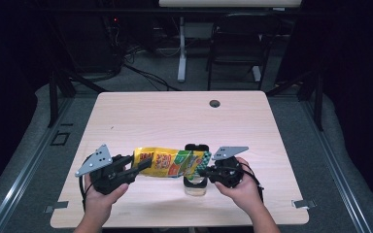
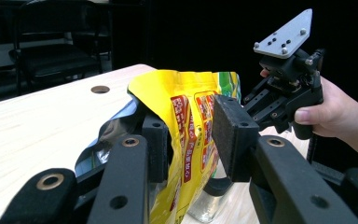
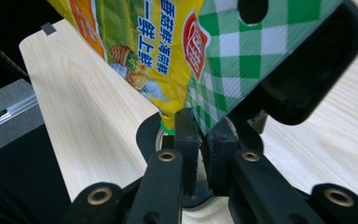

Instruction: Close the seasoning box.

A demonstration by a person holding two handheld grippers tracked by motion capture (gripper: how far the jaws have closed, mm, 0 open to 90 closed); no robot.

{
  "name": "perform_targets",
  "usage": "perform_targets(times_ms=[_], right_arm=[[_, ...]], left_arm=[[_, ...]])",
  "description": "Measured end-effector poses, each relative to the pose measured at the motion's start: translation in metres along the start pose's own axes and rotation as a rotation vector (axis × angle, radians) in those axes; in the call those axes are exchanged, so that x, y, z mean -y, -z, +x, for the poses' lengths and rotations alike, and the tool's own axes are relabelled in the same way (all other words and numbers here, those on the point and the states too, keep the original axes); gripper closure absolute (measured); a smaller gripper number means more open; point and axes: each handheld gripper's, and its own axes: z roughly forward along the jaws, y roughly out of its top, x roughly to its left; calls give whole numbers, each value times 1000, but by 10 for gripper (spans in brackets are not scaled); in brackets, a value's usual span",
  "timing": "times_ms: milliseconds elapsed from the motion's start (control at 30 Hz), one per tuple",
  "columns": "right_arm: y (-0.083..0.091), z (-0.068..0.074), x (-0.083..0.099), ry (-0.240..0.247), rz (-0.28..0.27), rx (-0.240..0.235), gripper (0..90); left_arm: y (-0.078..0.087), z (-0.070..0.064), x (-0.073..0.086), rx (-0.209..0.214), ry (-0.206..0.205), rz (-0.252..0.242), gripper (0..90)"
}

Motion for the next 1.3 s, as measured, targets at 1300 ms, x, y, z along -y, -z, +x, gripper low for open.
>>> perform_targets(times_ms=[1300], right_arm=[[0, -6, 7, -22, 3, -5, 849]], left_arm=[[-11, -9, -11, 20, -23, -16, 698]])
